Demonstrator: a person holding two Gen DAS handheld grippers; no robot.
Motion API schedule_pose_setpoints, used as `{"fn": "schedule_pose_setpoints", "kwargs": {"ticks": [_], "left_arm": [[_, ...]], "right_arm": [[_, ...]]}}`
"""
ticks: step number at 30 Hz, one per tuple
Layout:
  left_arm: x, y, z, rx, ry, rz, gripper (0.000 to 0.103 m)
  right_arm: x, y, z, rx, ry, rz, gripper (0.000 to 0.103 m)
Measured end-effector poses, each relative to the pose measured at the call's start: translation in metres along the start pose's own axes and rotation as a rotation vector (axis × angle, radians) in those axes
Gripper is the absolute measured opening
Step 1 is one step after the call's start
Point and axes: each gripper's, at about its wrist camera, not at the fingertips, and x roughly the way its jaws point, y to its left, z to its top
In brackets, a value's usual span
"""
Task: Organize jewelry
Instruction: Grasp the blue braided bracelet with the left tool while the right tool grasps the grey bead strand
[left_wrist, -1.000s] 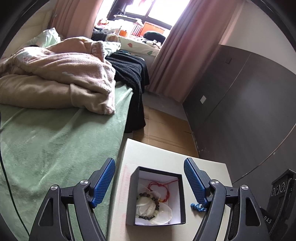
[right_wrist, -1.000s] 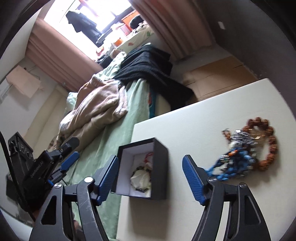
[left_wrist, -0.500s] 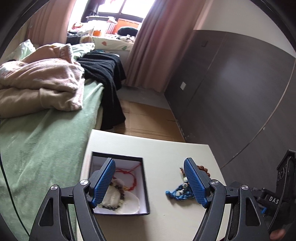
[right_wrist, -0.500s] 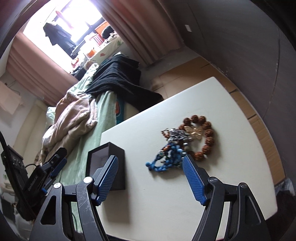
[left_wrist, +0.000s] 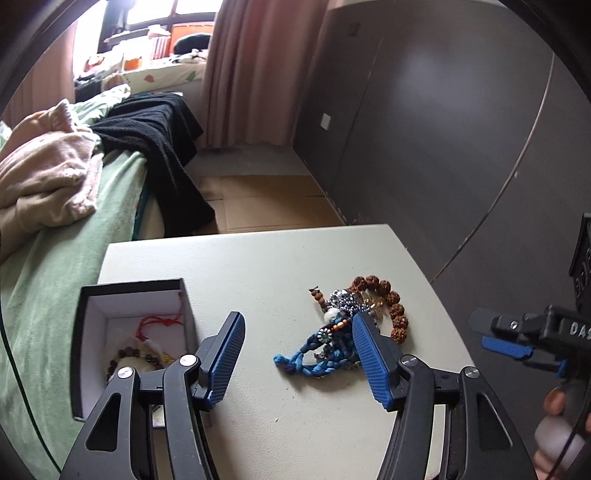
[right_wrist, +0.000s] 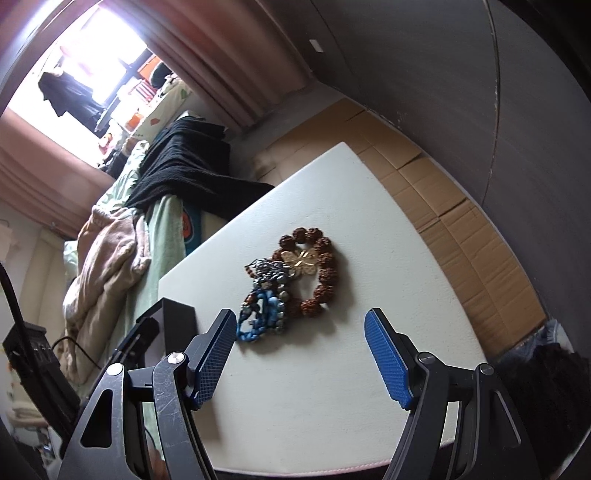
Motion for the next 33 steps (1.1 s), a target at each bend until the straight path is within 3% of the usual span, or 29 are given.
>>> {"fn": "schedule_pose_setpoints", "kwargs": {"ticks": [4, 14, 21, 23, 24, 26, 33], "left_arm": [[0.021, -0.007, -0.001, 0.034, 0.044, 0.006, 0.052], [0.073, -0.019, -0.005, 0.095, 0.143, 0.010, 0.052], [0.085, -0.019, -0.010, 0.115, 0.178, -0.002, 0.050], [0.086, -0.017, -0.011, 0.106, 0.203, -0.030, 0.021], [0.087, -0.017, -0.012, 0.102, 0.218, -0.034, 0.017], [0.084, -0.014, -0.015, 0.093, 0.220, -0.034, 0.012], [0.055, -0.005, -0.010, 0.037, 0.170, -0.090, 0.011]], "right_arm": [[0.002, -0.010, 0.006, 0.033, 0.009, -0.001, 0.073], [0.008, -0.020, 0.018, 0.077, 0.017, 0.010, 0.073], [0.016, -0.018, 0.023, 0.076, 0.031, 0.011, 0.073], [0.017, -0.016, 0.022, 0.070, 0.035, 0.008, 0.073], [0.018, -0.015, 0.021, 0.065, 0.037, 0.005, 0.073], [0.019, -0.012, 0.020, 0.058, 0.039, 0.001, 0.073], [0.023, -0.001, 0.014, 0.026, 0.050, -0.005, 0.073]]}}
